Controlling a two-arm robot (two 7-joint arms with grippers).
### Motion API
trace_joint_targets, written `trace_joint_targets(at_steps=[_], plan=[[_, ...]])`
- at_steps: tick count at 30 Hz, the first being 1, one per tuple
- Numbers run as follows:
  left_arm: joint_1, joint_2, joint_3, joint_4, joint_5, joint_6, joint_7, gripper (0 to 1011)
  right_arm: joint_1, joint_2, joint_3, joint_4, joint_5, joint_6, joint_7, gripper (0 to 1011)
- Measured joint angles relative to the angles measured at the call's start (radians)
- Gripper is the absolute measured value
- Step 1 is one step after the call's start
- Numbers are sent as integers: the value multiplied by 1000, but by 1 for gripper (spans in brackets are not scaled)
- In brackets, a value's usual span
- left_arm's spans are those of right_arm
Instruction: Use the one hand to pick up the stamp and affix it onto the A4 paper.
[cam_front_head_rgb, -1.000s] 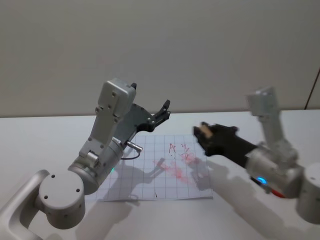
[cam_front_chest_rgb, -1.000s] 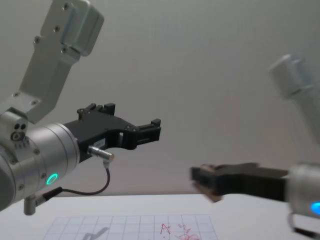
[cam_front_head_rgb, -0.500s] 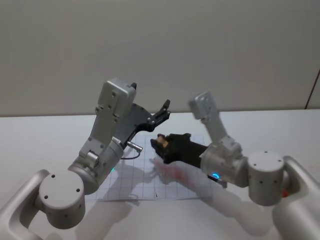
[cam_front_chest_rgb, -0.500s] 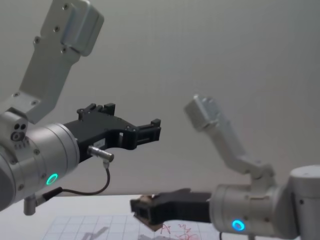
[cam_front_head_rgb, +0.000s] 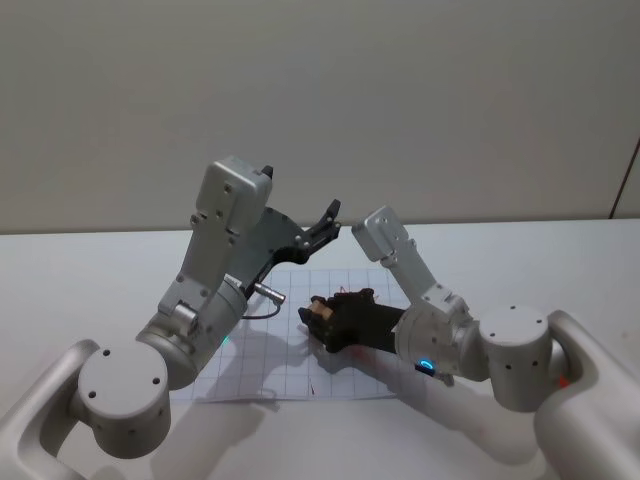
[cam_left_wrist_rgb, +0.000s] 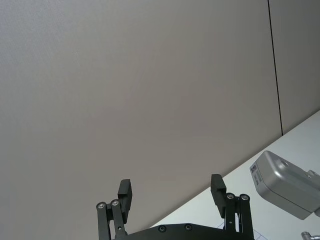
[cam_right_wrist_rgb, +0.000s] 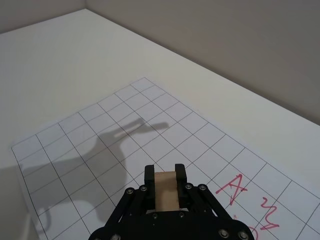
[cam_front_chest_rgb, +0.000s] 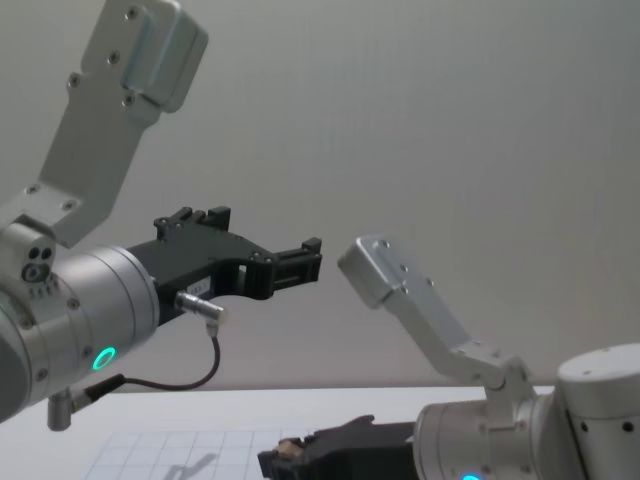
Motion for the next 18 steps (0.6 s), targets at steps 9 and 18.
trace_joint_targets(at_steps=[9, 18], plan=[[0, 0, 0, 0, 0, 0, 0, 1001, -3, 8, 1, 2, -15, 18, 9, 218], [0, 0, 0, 0, 0, 0, 0, 1001, -16, 16, 1, -15, -5, 56, 23, 218]])
